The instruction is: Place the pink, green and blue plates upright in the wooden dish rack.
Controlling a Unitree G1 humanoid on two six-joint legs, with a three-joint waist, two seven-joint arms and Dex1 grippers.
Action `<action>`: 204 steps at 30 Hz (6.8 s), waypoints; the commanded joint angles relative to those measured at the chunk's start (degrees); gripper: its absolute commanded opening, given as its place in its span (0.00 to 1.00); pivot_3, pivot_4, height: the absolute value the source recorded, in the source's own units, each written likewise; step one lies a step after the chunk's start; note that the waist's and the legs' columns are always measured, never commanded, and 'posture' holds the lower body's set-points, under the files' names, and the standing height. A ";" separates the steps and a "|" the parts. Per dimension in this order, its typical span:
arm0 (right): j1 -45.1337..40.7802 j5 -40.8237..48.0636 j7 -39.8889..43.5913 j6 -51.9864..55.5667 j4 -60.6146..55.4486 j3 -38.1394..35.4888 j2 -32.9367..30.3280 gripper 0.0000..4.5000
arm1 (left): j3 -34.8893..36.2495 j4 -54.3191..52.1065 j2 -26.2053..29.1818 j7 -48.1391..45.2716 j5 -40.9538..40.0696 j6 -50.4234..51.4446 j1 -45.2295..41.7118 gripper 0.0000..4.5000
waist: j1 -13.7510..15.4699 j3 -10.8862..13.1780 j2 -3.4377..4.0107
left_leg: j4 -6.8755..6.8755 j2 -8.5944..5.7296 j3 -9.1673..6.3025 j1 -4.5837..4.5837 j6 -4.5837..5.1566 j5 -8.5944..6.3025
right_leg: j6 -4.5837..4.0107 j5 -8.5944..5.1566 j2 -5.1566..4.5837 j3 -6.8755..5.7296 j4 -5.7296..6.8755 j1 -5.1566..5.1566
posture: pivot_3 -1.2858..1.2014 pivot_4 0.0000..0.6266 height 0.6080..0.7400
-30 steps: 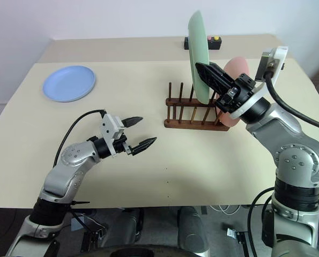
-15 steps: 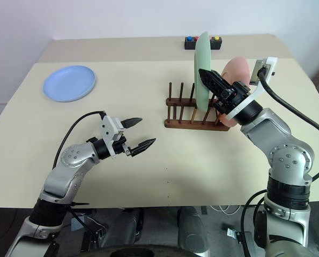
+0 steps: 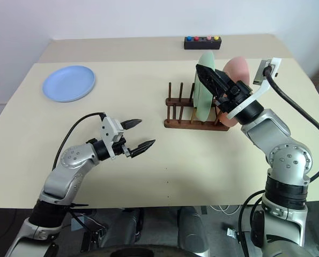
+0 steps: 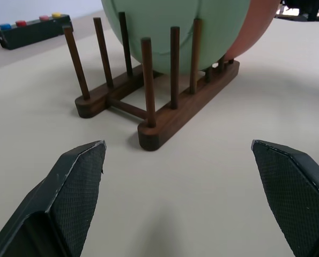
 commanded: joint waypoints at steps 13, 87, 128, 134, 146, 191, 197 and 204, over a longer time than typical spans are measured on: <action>-1.56 -9.13 3.70 -0.76 -8.11 -0.84 -9.60 0.98 | 0.29 -1.04 -0.03 0.12 0.00 -0.86 -0.39 1.00 | 0.09 0.01 0.01 | 0.00 0.00 0.01 -0.03 0.00 0.00 | 0.00 0.00 -0.01 0.00 -0.02 -0.03 | 0.52 0.24 1.00; -8.47 -82.79 23.77 -41.76 -1.25 32.95 -6.34 1.00 | 25.43 4.90 -9.17 39.47 -9.68 8.09 -28.46 0.01 | 0.20 0.11 -0.63 | 0.02 -0.03 -0.19 -0.12 -0.10 0.05 | 0.02 0.04 -0.04 -0.21 0.07 -0.12 | 0.52 0.24 1.00; -14.20 -112.04 10.64 -59.43 12.44 36.08 -5.33 0.00 | 19.39 -10.32 -17.97 39.54 -11.31 13.16 -29.20 0.90 | -0.15 0.12 -0.63 | -0.03 -0.04 -0.17 -0.08 -0.12 0.06 | 0.00 0.03 -0.03 -0.19 0.04 -0.09 | 0.52 0.24 1.00; -14.70 -110.99 9.70 -60.38 12.15 35.33 -4.67 0.00 | 28.74 -7.68 -16.68 43.77 -14.75 8.94 -32.43 0.99 | -0.14 0.12 -0.63 | -0.02 -0.04 -0.17 -0.08 -0.13 0.07 | 0.00 0.03 -0.03 -0.19 0.03 -0.08 | 0.52 0.24 1.00; -15.61 -77.00 19.09 -43.54 2.21 27.55 7.83 0.00 | 24.81 3.26 1.01 29.54 -4.47 2.98 -18.22 0.99 | -0.21 0.12 -0.61 | -0.04 -0.03 -0.19 -0.06 -0.13 0.07 | -0.01 0.03 -0.01 -0.20 0.07 -0.08 | 0.52 0.24 1.00; -5.05 -12.52 -3.17 3.59 -7.60 5.36 13.68 0.00 | 4.29 -7.79 3.54 4.46 -5.68 8.25 0.93 0.99 | -0.15 0.10 -0.50 | -0.10 0.00 -0.23 -0.07 -0.10 0.05 | -0.08 0.04 0.00 -0.21 0.08 -0.10 | 0.52 0.24 1.00; -5.18 -10.65 -5.35 4.58 -6.92 5.46 12.93 0.00 | 4.30 -7.53 3.37 4.40 -5.40 8.14 0.75 0.99 | -0.15 0.10 -0.49 | -0.10 0.00 -0.23 -0.07 -0.10 0.05 | -0.08 0.04 0.00 -0.20 0.07 -0.10 | 0.52 0.24 1.00; -5.20 -10.39 -6.52 5.02 -7.53 6.11 11.99 0.65 | 4.19 -7.11 3.10 4.23 -5.03 8.01 0.41 1.00 | -0.15 0.10 -0.49 | -0.10 0.00 -0.23 -0.07 -0.10 0.05 | -0.08 0.04 0.00 -0.21 0.07 -0.10 | 0.52 0.24 1.00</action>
